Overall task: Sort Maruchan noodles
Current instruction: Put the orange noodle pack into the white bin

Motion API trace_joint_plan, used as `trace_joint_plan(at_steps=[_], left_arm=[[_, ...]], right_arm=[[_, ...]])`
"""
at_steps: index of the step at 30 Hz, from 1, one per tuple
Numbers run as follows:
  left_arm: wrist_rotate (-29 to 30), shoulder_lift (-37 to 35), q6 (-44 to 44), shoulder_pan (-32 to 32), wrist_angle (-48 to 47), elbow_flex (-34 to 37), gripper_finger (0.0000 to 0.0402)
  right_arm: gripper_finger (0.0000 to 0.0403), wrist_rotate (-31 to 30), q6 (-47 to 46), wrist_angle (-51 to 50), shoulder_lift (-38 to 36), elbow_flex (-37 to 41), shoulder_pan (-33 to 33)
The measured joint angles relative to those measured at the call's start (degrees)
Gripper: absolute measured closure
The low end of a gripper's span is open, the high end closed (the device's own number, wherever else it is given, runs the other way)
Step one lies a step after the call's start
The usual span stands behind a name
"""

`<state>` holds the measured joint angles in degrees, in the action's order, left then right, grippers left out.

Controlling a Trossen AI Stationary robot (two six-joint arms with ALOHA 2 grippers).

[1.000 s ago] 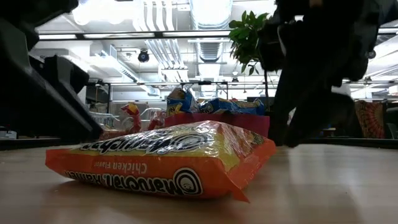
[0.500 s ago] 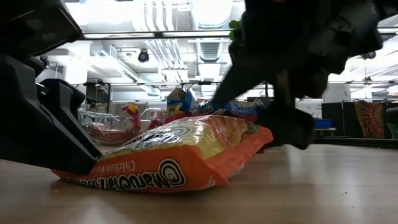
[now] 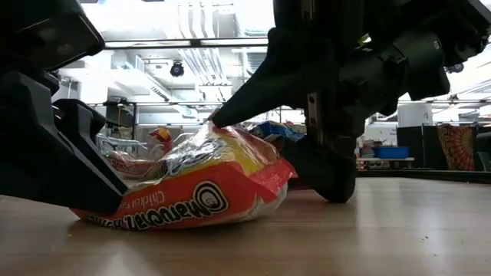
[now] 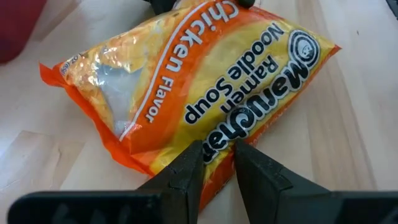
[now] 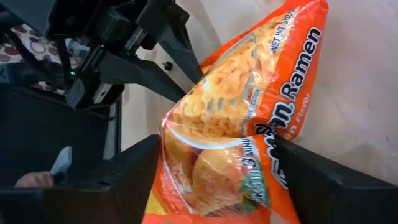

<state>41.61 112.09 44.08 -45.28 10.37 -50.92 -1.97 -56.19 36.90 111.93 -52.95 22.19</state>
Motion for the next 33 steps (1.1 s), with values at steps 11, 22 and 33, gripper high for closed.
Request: trace_joint_plan(at_steps=[11,22,33], left_arm=[[1.5,0.1,0.2,0.0,0.1,0.1,0.0326],[1.9,-6.8,-1.2,-1.3,-8.3,0.1,0.0326],[11.7,-27.1,-13.7,-6.2,-23.1,0.1,0.0326]], right_arm=[[0.0281,1.0,2.0,1.3,-0.4,0.0,-0.6],[0.0376,5.6,5.3,1.1,-4.0,0.0,-1.2],[0.0377,5.2,11.4,0.8,-15.0,0.0,-3.8]])
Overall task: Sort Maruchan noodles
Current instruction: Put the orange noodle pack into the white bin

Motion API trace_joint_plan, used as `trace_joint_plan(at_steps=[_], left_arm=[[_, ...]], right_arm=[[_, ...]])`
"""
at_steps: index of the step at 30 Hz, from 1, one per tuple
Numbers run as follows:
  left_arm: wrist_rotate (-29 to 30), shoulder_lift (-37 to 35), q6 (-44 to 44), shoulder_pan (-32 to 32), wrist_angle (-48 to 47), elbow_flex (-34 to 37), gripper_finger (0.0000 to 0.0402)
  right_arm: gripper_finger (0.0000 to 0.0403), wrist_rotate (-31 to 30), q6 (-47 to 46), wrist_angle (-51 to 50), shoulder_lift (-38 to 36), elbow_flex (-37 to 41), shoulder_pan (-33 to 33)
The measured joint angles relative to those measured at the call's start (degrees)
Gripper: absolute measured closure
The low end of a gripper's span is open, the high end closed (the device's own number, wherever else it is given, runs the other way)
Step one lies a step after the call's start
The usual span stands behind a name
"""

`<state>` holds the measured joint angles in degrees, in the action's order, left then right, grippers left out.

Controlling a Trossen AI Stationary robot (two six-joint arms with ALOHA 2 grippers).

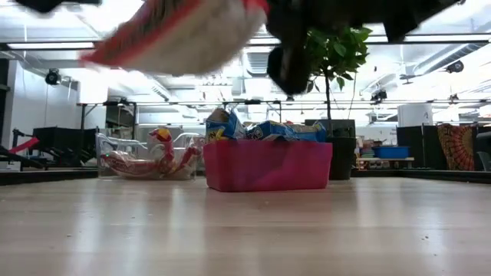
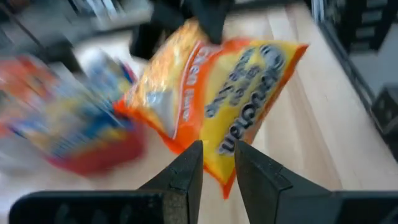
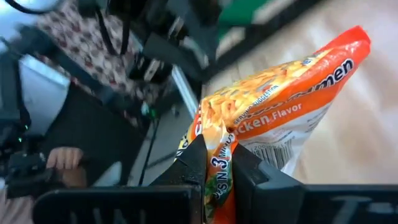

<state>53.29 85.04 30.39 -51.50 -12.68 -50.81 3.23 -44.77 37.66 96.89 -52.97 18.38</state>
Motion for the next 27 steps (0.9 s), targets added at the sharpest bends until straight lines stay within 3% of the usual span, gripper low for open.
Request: trace_joint_plan(at_steps=[8,17,19,27], left_arm=[[19.0,-12.4,-14.9,-2.5,-0.3,0.0,0.0326],[34.3,-17.0,-24.0,-2.0,-0.9,0.0,0.0326],[36.2,-17.2,-24.0,-2.0,-2.0,0.0,0.0326],[36.8,-17.1,-24.0,-1.8,-5.6,0.0,0.0326]], right_arm=[[0.0377,-10.1,8.8,-3.5,-10.2,0.0,-7.9],[0.0377,-32.5,23.3,-9.1,-12.4,-0.1,-19.3],[0.0377,-35.8,23.8,-9.3,-11.4,-0.1,-21.8],[0.0377,-36.3,17.0,-9.7,-5.1,-0.1,-29.3]])
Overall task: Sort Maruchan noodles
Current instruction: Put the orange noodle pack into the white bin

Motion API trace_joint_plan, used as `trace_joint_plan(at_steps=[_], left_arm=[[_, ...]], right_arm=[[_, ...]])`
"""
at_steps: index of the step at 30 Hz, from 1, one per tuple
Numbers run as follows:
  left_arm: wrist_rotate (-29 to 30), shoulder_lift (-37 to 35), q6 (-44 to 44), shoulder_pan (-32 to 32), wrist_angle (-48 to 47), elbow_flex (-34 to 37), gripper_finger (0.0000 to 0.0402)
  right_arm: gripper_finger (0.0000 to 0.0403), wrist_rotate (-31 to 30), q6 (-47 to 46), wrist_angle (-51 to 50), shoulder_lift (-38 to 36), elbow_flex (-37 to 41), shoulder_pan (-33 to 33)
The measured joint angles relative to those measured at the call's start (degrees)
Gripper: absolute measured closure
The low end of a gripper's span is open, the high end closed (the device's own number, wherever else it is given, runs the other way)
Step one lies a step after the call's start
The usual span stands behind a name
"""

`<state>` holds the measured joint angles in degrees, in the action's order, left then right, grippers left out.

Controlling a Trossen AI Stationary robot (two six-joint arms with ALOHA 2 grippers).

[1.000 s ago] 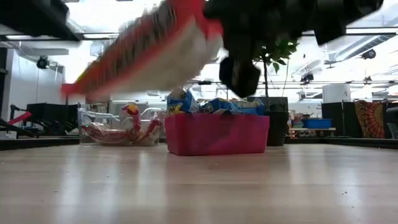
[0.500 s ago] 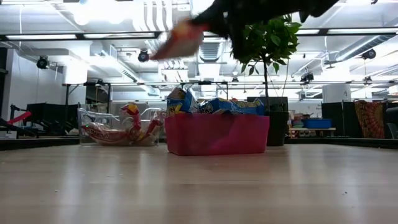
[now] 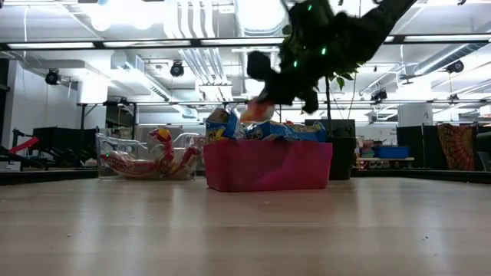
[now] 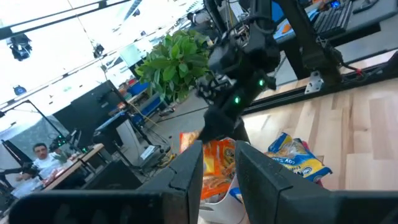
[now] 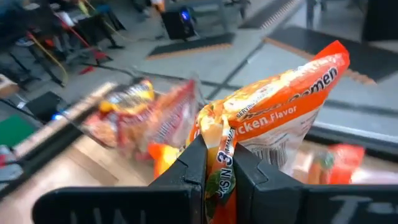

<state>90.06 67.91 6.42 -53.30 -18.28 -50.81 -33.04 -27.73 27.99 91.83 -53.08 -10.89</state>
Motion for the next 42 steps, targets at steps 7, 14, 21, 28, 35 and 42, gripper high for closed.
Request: trace_joint_plan(at_steps=[7,14,21,28,35,42], left_arm=[[0.0,-0.1,0.1,0.2,-0.6,0.0,0.0325],[-0.1,0.1,1.1,0.2,-1.0,0.0,0.0325],[-0.2,0.1,1.1,0.2,-1.2,0.0,0.0325],[-0.2,0.1,1.6,0.2,-1.2,0.0,0.0325],[-0.7,0.1,1.6,0.3,-1.3,0.0,0.0325],[-0.7,0.1,1.6,1.0,-2.7,0.0,0.0325]], right_arm=[[0.0377,-0.1,-4.9,-3.4,3.8,0.0,-0.7],[0.0365,0.0,-6.1,-10.1,3.0,0.0,-0.4],[0.0323,0.2,-6.2,-16.0,-0.8,0.0,0.9],[0.0291,0.0,-7.6,-20.6,-6.6,0.0,2.3],[0.0335,-0.2,-2.1,-7.1,-6.8,0.0,3.2],[0.039,-6.2,5.8,5.3,-1.6,0.0,3.0]])
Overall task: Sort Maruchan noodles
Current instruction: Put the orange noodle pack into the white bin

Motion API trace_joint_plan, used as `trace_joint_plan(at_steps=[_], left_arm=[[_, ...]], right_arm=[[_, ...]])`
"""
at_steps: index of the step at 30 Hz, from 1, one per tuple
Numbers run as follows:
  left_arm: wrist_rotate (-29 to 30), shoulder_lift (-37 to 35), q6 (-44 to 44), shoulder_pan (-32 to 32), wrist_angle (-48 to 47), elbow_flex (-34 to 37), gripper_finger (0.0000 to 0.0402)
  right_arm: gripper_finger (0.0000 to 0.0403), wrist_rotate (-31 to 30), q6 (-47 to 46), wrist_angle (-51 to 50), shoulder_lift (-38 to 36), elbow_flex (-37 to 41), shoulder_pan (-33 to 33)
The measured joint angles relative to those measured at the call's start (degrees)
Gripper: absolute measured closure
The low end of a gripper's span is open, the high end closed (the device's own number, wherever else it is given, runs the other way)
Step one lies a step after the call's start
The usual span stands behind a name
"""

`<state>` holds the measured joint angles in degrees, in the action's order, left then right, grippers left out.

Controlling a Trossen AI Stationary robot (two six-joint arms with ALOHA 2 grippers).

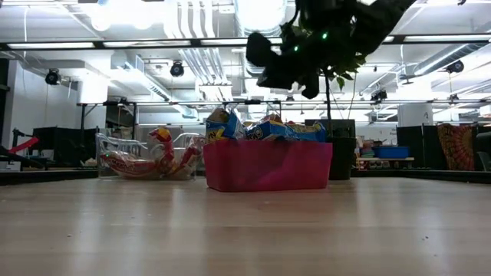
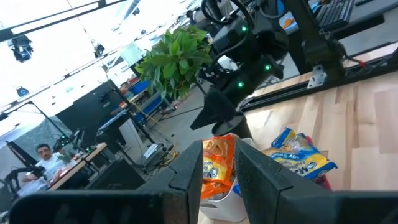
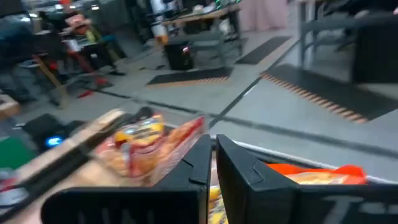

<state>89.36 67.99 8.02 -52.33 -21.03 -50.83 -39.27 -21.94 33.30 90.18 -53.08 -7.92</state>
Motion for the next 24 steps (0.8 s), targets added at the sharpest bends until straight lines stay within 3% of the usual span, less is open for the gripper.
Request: trace_joint_plan(at_steps=[10,16,24], left_arm=[[0.1,-0.1,-0.7,2.1,-2.4,0.0,0.0325],[0.1,-0.2,-1.5,2.4,-3.1,0.0,0.0325],[0.1,-0.2,-1.4,2.5,-3.3,0.0,0.0325]], right_arm=[[0.0391,-1.5,9.9,1.6,9.8,-5.5,-3.6],[0.0394,-6.4,6.3,-8.9,13.5,-7.4,-3.6],[0.0394,-5.9,3.5,-9.2,16.3,-6.9,-3.6]])
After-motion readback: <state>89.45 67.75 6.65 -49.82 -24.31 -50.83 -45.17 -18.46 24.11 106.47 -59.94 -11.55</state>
